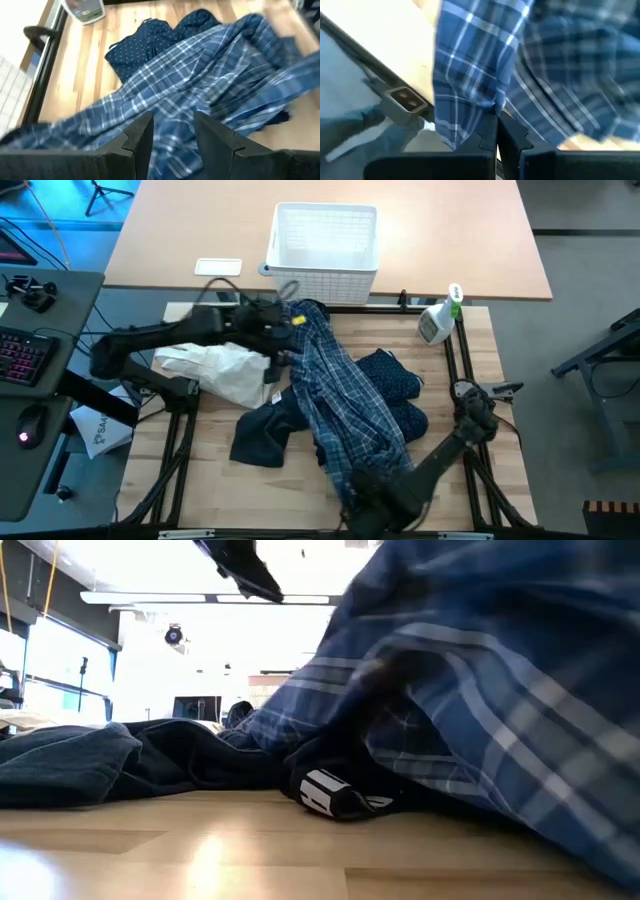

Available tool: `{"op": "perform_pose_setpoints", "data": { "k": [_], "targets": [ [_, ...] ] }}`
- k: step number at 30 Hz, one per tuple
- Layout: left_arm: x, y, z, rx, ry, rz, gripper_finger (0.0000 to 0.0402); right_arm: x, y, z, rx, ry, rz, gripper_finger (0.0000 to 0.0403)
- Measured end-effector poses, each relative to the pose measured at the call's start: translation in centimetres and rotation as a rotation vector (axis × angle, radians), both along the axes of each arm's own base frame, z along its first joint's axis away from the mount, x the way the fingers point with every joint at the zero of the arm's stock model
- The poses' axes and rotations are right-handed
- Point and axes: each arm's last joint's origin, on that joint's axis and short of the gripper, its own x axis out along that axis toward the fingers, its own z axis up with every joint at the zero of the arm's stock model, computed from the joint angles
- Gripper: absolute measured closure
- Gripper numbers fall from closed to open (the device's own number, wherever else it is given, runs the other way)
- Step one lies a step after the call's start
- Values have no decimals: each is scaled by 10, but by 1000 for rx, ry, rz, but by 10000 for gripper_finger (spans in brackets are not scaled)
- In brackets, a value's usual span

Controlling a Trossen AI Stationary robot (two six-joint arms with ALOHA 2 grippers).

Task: Fold laundry
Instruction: Fold the blue plaid flannel shirt

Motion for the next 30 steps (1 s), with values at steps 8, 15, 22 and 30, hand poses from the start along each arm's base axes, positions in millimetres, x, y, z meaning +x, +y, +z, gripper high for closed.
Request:
{"op": "perform_pose_setpoints", "data": {
  "k": [8,15,22,30],
  "targets": [
    [22,30,-46,113,225,191,263,-38,-2,-34,101,-133,-186,403],
    [7,89,-66,-20,282,386,215,-37,-1,-59,205,-290,-226,403],
    [9,124,-68,174,186,169,195,-26,-11,-61,164,-334,-198,403],
    [27,144,-116,247,257,-18,194,-8,-29,-61,229,-283,-235,403]
  ]
}}
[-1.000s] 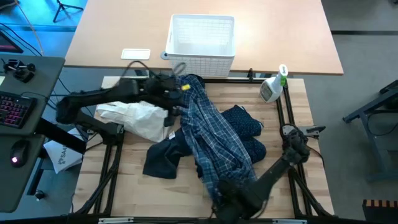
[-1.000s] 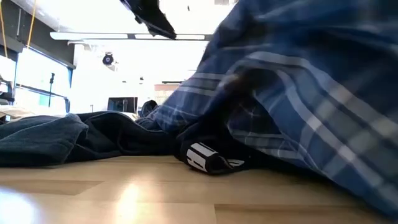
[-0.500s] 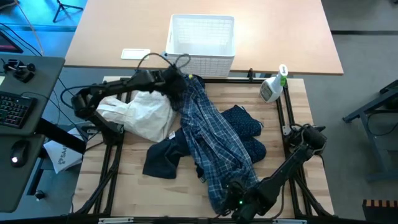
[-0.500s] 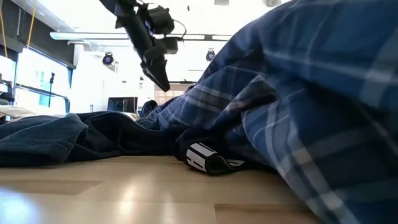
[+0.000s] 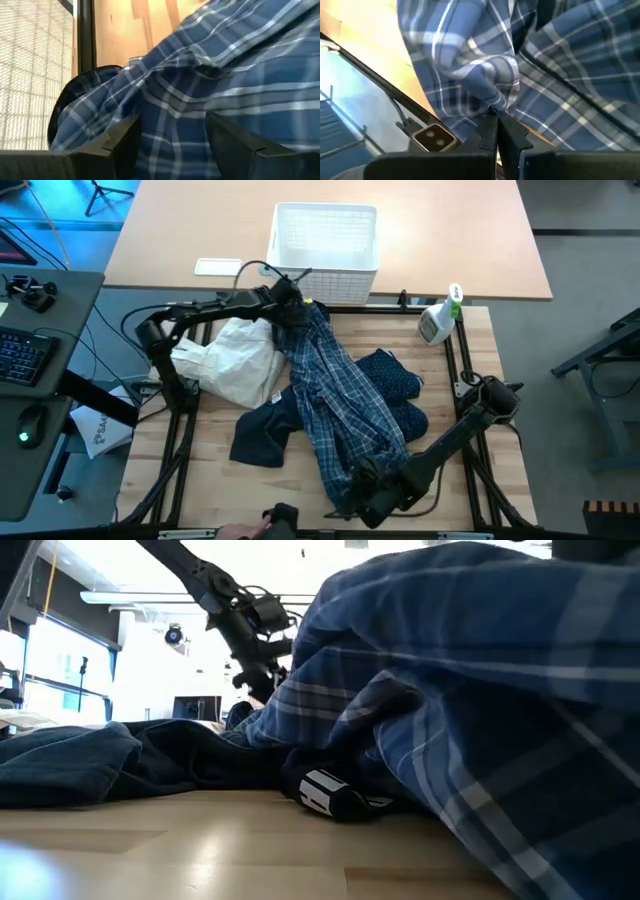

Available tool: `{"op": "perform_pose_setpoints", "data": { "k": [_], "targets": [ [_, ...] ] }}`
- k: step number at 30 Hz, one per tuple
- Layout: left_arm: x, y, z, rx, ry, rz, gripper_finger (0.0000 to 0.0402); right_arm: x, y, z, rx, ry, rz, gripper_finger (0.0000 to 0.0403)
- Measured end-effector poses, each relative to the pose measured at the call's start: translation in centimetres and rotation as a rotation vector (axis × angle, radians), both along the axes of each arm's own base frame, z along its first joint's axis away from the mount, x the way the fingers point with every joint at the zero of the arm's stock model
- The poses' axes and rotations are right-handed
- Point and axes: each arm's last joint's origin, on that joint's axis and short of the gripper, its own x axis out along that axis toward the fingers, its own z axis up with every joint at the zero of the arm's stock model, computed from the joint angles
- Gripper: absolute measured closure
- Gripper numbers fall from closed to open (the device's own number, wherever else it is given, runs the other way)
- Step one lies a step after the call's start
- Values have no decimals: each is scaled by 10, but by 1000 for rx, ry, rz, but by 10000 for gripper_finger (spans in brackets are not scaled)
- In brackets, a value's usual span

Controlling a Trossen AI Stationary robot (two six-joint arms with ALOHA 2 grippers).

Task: Fold laundry
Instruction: Fold the blue plaid flannel shirt

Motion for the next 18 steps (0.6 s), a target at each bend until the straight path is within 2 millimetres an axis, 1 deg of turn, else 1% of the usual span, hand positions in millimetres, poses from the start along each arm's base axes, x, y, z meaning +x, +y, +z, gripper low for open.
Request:
{"op": "perform_pose_setpoints", "data": {
  "k": [2,5,8,11,12,14,18],
  "targets": [
    [6,2,-5,40,-8,-4,195,5,-2,1,40,-16,-9,403],
    [12,0,-3,70,-32,-9,198,13,-3,4,81,-54,-14,403],
    [12,-9,9,77,-66,-20,203,16,-4,6,111,-71,-38,403],
    [14,-8,19,112,-140,-64,212,17,-3,6,143,-80,-89,403],
    [15,-5,17,118,-150,-81,215,17,-3,7,146,-83,-106,403],
    [16,3,6,115,-135,-99,219,18,-4,7,147,-88,-127,403],
    [12,11,-23,28,-44,-132,228,21,-6,8,167,-109,-142,403]
  ]
}}
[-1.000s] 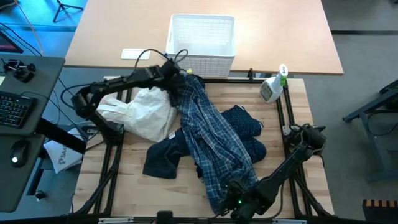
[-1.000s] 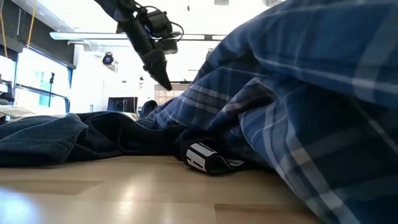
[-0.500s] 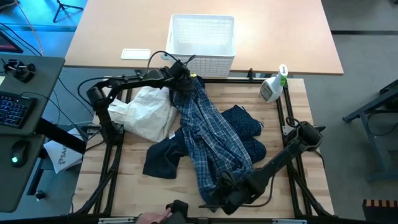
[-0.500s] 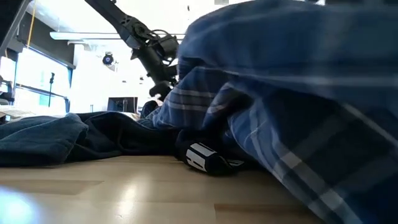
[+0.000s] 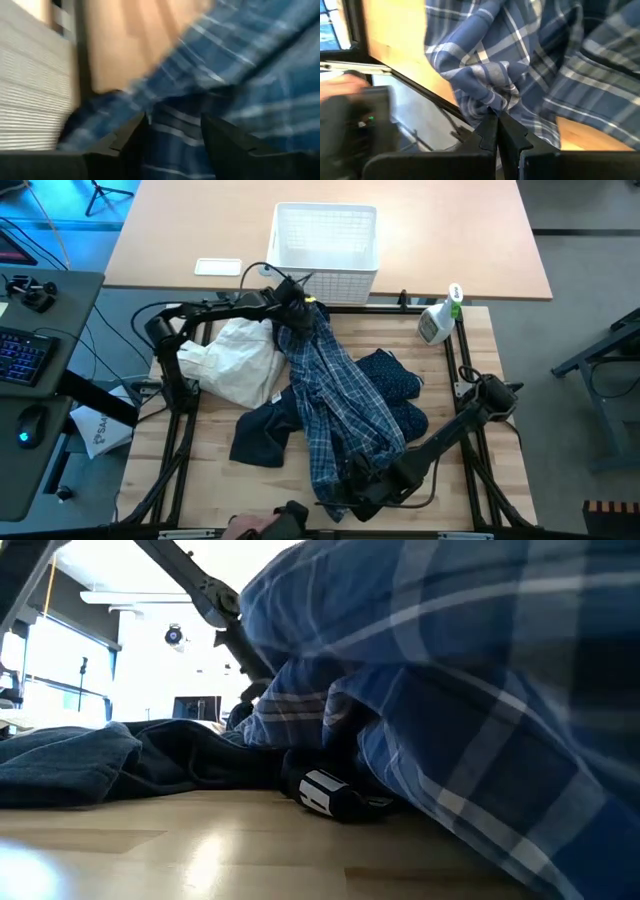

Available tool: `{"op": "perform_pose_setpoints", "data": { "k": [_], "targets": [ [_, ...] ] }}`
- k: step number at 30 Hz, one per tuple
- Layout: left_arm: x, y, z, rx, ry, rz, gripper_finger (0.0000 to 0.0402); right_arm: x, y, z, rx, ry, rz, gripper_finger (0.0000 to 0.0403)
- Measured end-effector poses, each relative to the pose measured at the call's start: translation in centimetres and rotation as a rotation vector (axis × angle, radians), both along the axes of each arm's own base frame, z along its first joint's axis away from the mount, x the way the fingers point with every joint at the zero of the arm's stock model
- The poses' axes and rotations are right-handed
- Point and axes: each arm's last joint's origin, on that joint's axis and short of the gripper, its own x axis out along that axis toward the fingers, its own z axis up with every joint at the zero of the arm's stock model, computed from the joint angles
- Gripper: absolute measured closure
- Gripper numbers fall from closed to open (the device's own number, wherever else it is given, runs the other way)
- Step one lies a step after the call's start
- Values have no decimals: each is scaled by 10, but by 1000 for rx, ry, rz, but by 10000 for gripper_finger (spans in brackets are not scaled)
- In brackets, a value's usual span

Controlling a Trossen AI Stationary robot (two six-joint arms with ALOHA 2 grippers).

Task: Fold laundry
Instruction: Fold the blue plaid flannel shirt

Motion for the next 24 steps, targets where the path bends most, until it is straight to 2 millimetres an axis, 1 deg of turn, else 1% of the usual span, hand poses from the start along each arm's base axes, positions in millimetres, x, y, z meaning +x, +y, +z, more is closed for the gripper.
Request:
{"op": "perform_pose_setpoints", "data": {
  "k": [2,4,6,8,9,10,12,14,20,22,24],
  "targets": [
    [-2,2,-11,-35,44,1,238,1,-1,0,5,-3,-11,403],
    [-1,2,-15,-51,49,12,262,2,-2,0,2,-7,-23,403],
    [-1,2,-10,-60,20,16,304,4,-3,1,4,-16,-29,403],
    [-2,0,-2,-70,-6,17,361,4,-4,1,3,-17,-32,403],
    [-3,0,2,-76,-15,20,381,4,-4,1,3,-17,-32,403],
    [-4,0,6,-80,-28,36,389,4,-4,1,3,-17,-32,403],
    [-9,1,16,-76,-56,65,394,4,-4,1,4,-18,-32,403],
    [-16,1,34,-59,-95,91,399,5,-4,1,7,-21,-32,403],
    [-54,1,101,36,-270,169,401,1,1,1,4,-16,-17,403],
    [-63,0,115,37,-324,185,401,-1,2,0,-3,-8,-13,403],
    [-66,2,119,-24,-370,210,399,-2,2,0,-14,-2,-5,403]
  ]
}}
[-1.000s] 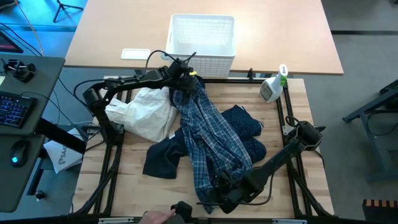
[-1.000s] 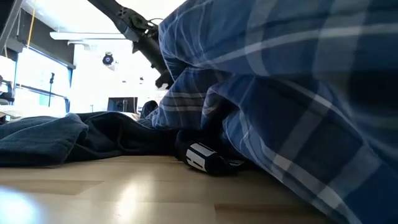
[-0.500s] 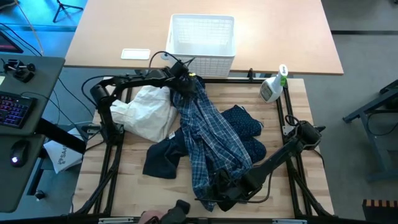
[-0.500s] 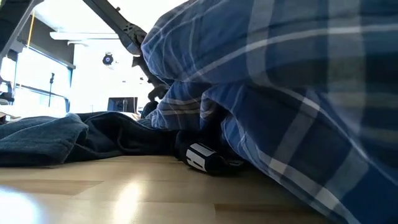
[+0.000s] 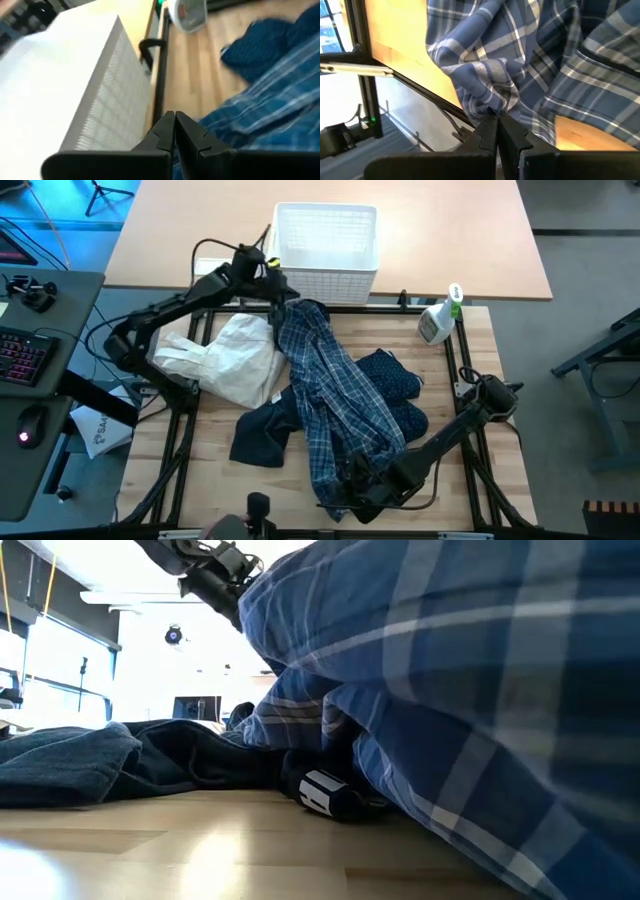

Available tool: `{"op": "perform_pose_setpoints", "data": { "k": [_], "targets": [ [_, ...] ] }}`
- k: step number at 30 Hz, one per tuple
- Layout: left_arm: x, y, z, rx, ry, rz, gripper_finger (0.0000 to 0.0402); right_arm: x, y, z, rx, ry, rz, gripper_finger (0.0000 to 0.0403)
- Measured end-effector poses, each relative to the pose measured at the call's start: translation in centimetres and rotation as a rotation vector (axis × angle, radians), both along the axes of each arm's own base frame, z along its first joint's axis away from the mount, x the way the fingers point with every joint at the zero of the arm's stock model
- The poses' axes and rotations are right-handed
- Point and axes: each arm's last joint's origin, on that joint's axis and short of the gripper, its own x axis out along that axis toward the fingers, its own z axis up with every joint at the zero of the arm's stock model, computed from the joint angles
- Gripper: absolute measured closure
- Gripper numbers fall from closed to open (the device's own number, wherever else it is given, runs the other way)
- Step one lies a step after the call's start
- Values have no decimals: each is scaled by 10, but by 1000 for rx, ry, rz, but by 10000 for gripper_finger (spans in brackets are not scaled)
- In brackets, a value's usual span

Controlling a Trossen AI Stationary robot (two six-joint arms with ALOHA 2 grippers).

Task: Fold laundry
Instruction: Fold the blue plaid flannel shirt

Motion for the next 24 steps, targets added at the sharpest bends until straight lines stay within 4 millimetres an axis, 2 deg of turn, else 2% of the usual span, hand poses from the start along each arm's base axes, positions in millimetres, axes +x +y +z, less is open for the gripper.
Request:
{"op": "perform_pose_setpoints", "data": {
  "k": [4,9,13,16,20,24],
  "targets": [
    [9,2,-19,-131,27,-20,378,0,0,0,-26,-6,33,403],
    [28,8,-61,-214,145,-44,313,0,0,0,-14,5,55,403],
    [40,12,-90,-109,259,-104,254,0,1,0,3,16,70,403],
    [50,14,-106,-15,327,-134,225,0,2,0,12,9,69,403],
    [57,17,-131,23,423,-104,217,1,2,1,17,7,65,403],
    [62,17,-146,35,475,-74,245,1,2,1,18,6,64,403]
  ]
}}
